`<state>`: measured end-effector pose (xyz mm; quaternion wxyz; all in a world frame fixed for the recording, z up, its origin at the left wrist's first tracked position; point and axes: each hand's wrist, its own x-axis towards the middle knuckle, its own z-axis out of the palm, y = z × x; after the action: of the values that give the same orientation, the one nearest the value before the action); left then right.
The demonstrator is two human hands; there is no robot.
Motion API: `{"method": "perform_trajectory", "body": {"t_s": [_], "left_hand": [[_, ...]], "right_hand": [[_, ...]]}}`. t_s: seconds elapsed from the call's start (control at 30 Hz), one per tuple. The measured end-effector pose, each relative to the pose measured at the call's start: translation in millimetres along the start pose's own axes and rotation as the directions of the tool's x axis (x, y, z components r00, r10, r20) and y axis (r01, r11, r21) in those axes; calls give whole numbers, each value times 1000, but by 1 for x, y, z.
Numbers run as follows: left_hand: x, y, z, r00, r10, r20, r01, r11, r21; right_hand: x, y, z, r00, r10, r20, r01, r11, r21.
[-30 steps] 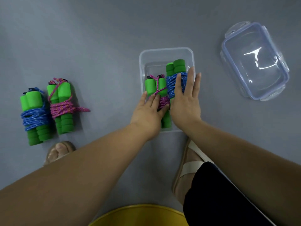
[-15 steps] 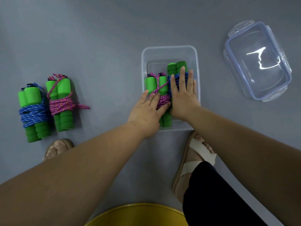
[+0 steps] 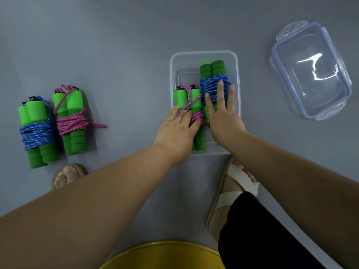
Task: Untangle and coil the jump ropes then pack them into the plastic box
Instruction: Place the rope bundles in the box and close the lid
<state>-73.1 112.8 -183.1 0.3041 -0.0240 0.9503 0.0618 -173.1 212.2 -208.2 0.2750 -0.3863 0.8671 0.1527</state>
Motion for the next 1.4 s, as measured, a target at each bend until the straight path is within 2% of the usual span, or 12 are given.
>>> {"method": "perform_trajectory", "body": {"t_s": [0.3, 0.43, 0.63, 0.73, 0.8, 0.87, 1.0, 1.17, 1.23, 1.27, 1.33, 1.4], "left_hand": [[15, -4, -10, 990, -90, 109, 82, 994, 78], [19, -5, -4, 982, -138, 125, 138, 990, 13], [20, 1, -6, 975, -161, 151, 156, 987, 42], [16, -1, -5, 977, -144, 156, 141, 990, 27], [12, -6, -5, 987, -139, 81, 138, 990, 13], [8, -10, -4, 989, -146, 3, 146, 989, 38], [6, -10, -3, 992, -104, 72, 94, 987, 128], [11, -14, -14, 994, -68, 80, 67, 998, 14], [6, -22, -17, 1000, -16, 12, 17, 995, -101], [2, -27, -18, 999, 10, -31, -15, 984, -176], [-14, -46, -25, 993, -3, -119, -36, 944, -327], [-34, -75, -30, 982, -77, -171, -2, 909, -416]], "right_hand": [[15, -12, -33, 985, 82, 152, -77, 996, -36], [15, -14, -35, 977, 117, 178, -159, 957, 243], [20, 1, -44, 961, 43, 274, -153, 906, 394], [12, -11, -36, 971, 44, 235, -124, 932, 341], [1, -22, -23, 979, 57, 196, -111, 954, 277], [-6, -26, -14, 973, 60, 222, -112, 967, 231], [-8, -19, -23, 963, 6, 271, -64, 976, 207], [2, -26, -40, 931, -30, 365, -42, 982, 187], [0, -31, -56, 947, 66, 314, -141, 965, 222], [-2, -33, -62, 969, 75, 237, -132, 963, 234], [-11, -51, -80, 998, -52, 23, 46, 978, 206], [-16, -77, -93, 970, -198, -138, 233, 918, 321]]}}
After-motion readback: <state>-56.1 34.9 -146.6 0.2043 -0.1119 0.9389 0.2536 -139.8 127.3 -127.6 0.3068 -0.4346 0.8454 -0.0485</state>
